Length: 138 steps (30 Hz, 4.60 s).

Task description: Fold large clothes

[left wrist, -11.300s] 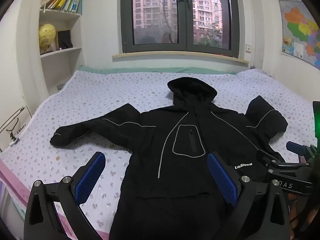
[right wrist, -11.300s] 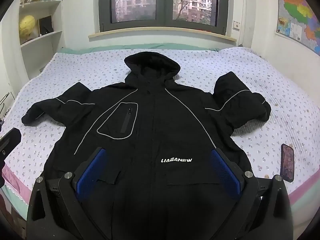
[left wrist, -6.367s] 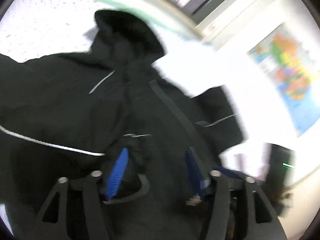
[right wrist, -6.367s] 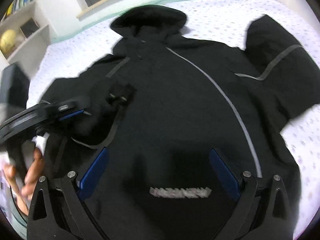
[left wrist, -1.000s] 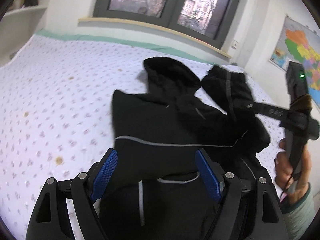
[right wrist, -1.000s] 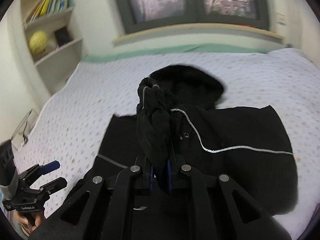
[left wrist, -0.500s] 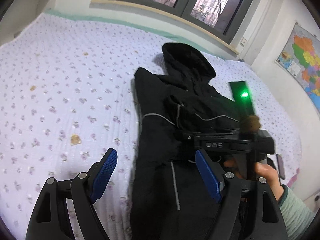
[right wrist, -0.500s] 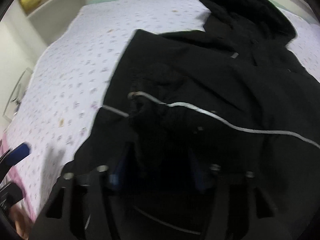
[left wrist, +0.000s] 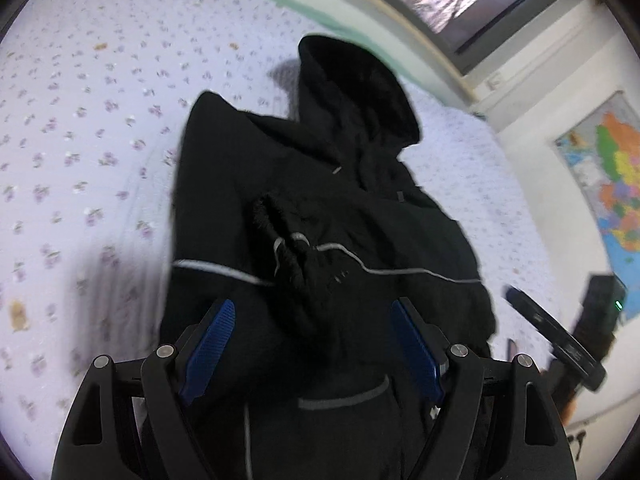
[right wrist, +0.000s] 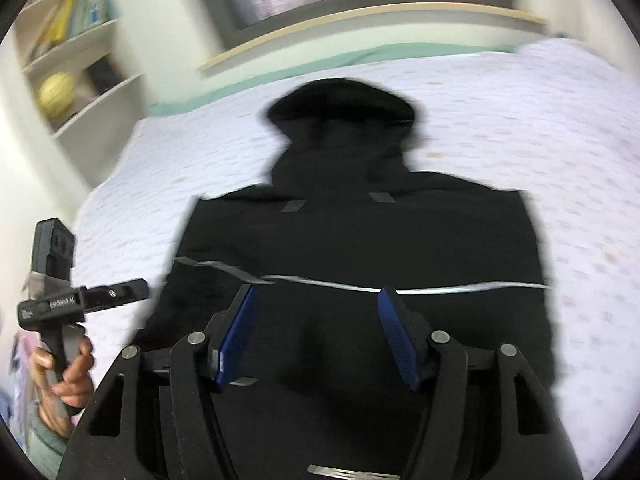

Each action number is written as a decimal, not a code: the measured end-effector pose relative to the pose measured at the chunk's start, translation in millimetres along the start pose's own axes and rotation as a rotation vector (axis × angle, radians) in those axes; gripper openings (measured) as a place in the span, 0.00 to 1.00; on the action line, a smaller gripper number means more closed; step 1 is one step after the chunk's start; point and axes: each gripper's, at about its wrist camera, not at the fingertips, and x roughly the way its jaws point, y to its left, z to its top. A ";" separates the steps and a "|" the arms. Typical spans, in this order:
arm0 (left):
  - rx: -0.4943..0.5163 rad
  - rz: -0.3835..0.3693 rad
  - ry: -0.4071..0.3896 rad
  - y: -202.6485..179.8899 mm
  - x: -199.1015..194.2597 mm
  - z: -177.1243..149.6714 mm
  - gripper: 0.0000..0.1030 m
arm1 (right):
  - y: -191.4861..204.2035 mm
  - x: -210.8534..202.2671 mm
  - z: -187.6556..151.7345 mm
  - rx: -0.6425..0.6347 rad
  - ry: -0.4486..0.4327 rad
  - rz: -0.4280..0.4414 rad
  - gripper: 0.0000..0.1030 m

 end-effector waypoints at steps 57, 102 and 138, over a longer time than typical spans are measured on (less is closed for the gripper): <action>0.042 0.174 -0.006 -18.2 59.8 -32.6 0.57 | -37.9 74.1 -58.5 -0.236 0.132 -0.301 0.72; 0.166 0.271 -0.099 -106.5 -1.9 248.0 0.71 | -34.0 83.0 234.3 0.058 0.162 -0.113 0.71; 0.068 0.348 0.139 23.7 187.4 290.8 0.55 | -170.6 240.7 213.0 0.206 0.325 -0.011 0.32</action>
